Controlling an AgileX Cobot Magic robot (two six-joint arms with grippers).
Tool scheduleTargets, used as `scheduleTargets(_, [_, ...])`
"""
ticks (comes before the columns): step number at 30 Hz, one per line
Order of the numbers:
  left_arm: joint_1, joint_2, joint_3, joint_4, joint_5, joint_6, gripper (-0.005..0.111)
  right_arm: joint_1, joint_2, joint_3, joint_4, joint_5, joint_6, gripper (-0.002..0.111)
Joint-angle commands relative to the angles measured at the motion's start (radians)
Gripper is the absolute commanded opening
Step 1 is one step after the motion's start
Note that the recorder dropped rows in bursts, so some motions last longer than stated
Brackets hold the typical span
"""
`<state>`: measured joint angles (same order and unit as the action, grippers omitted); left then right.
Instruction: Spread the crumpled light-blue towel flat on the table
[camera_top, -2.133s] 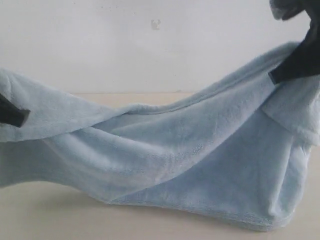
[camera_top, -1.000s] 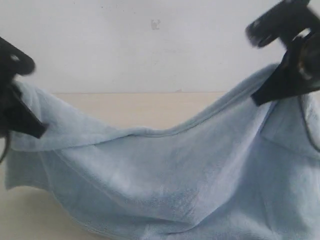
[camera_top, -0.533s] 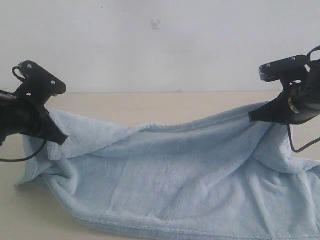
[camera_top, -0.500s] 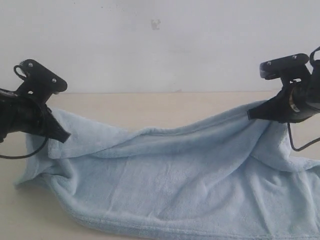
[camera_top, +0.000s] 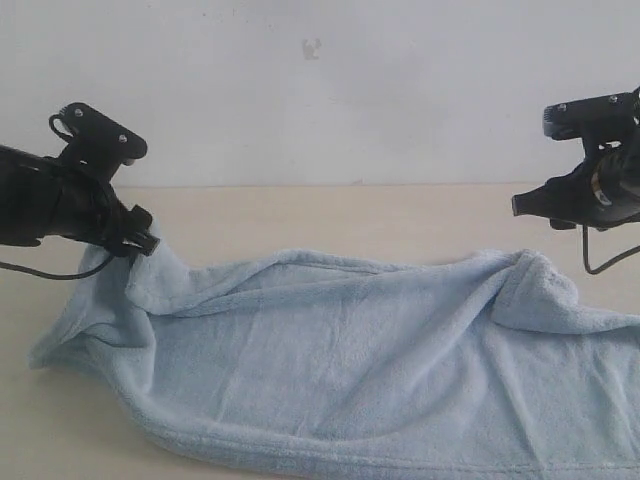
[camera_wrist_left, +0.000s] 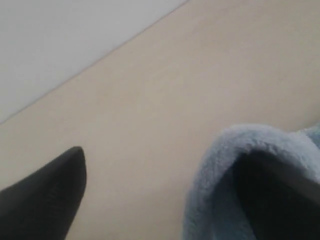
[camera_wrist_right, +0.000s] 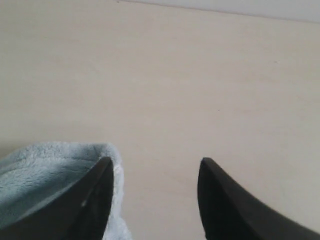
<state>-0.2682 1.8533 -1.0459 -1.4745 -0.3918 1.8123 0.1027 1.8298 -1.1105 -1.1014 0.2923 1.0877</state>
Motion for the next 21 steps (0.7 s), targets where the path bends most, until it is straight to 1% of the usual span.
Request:
scheduleTargets(1, [-0.001, -0.054, -0.007, -0.117, -0.065, 0.048, 0.08, 0.0, -0.063, -0.008, 0.11, 0.097, -0.039, 0.05])
scheduleTargets(4, [-0.012, -0.131, -0.007, -0.19, -0.17, 0.073, 0.078, 0.0, -0.136, -0.008, 0.255, 0.138, -0.196, 0.05])
scheduleTargets(6, [-0.012, -0.202, -0.007, -0.27, -0.183, 0.095, 0.071, 0.0, -0.193, -0.008, 0.431, 0.165, -0.374, 0.05])
scheduleTargets(9, [-0.023, -0.299, 0.036, -0.27, -0.183, 0.131, 0.051, 0.0, -0.252, -0.006, 0.795, 0.274, -0.719, 0.05])
scheduleTargets(11, [-0.044, -0.36, 0.11, -0.27, -0.147, 0.134, 0.031, 0.0, -0.259, -0.004, 0.994, 0.365, -0.962, 0.05])
scheduleTargets(12, [-0.051, -0.381, 0.147, -0.27, -0.114, 0.134, 0.021, 0.0, -0.259, 0.006, 1.088, 0.394, -1.047, 0.05])
scheduleTargets(13, [-0.057, -0.402, 0.198, -0.27, -0.061, 0.134, 0.011, 0.0, -0.257, 0.025, 1.178, 0.401, -1.111, 0.048])
scheduleTargets(14, [-0.063, -0.419, 0.254, -0.27, 0.012, 0.137, 0.004, 0.0, -0.256, 0.05, 1.253, 0.401, -1.162, 0.045])
scheduleTargets(15, [-0.067, -0.43, 0.311, -0.27, 0.081, 0.138, 0.004, 0.001, -0.251, 0.079, 1.347, 0.41, -1.232, 0.037])
scheduleTargets(16, [-0.07, -0.433, 0.365, -0.27, 0.197, 0.142, 0.004, 0.003, -0.247, 0.111, 1.429, 0.424, -1.297, 0.027])
scheduleTargets(17, [-0.07, -0.433, 0.406, -0.27, 0.341, 0.162, 0.004, 0.012, -0.247, 0.137, 1.494, 0.431, -1.35, 0.018])
scheduleTargets(18, [-0.07, -0.425, 0.453, -0.241, 0.655, 0.21, 0.004, 0.042, -0.245, 0.204, 1.589, 0.433, -1.467, 0.0])
scheduleTargets(19, [-0.07, -0.419, 0.46, -0.164, 0.786, 0.221, 0.004, 0.057, -0.245, 0.225, 1.61, 0.433, -1.5, 0.001])
scheduleTargets(20, [-0.07, -0.413, 0.458, -0.087, 0.899, 0.183, 0.004, 0.099, -0.245, 0.257, 1.626, 0.422, -1.506, 0.0])
scheduleTargets(21, [-0.07, -0.411, 0.454, -0.08, 0.877, 0.128, 0.004, 0.117, -0.245, 0.26, 1.626, 0.42, -1.508, 0.0])
